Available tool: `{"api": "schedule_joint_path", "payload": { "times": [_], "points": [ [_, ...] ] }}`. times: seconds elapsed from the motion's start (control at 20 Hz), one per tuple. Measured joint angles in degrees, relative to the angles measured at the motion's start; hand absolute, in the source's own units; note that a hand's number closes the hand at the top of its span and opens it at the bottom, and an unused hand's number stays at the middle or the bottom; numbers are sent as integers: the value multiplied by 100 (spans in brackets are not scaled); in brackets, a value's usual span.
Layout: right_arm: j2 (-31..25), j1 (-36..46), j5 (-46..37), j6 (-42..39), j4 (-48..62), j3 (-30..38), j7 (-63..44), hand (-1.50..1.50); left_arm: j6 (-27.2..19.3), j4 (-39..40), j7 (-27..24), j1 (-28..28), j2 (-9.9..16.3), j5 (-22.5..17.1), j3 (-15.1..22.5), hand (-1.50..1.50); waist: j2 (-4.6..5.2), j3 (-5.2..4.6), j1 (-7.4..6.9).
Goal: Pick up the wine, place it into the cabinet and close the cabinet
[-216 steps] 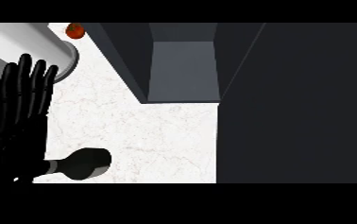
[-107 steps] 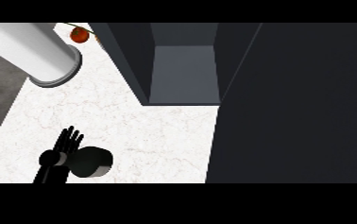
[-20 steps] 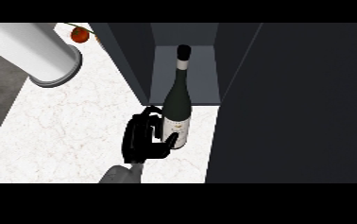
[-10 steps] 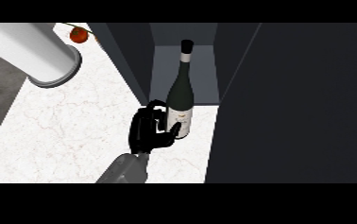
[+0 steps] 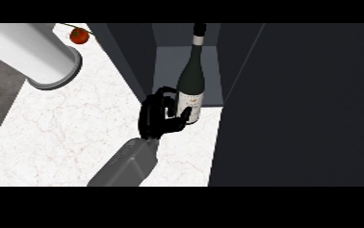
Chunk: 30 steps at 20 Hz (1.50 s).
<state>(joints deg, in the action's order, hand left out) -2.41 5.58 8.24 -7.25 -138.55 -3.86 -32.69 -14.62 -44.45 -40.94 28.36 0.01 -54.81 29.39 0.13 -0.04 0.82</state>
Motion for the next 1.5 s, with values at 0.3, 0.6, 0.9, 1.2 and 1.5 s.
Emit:
{"api": "schedule_joint_path", "payload": {
  "times": [0.3, 0.6, 0.9, 1.2, 1.5],
  "points": [
    [39, -61, 81, -52, 123, 5, 176, -150, -62, 682, 40, 779, -1, -596, -56, 150, 9, 1, 32],
    [6, 24, 66, -42, 166, 55, 219, -150, 39, 1247, 64, 1348, -6, -704, -313, 150, 8, 0, 23],
    [19, -102, 68, -112, 281, 51, 442, -150, 169, 1855, 135, 1971, -5, -781, -575, 150, 19, -2, 49],
    [18, -194, 109, -173, 314, 60, 560, -150, 157, 2504, 324, 2650, 6, -845, -799, 150, 42, -1, 109],
    [21, -163, 138, -189, 287, -1, 538, -150, 26, 2971, 607, 3154, 5, -898, -839, 150, 68, -1, 204]
  ]
}}
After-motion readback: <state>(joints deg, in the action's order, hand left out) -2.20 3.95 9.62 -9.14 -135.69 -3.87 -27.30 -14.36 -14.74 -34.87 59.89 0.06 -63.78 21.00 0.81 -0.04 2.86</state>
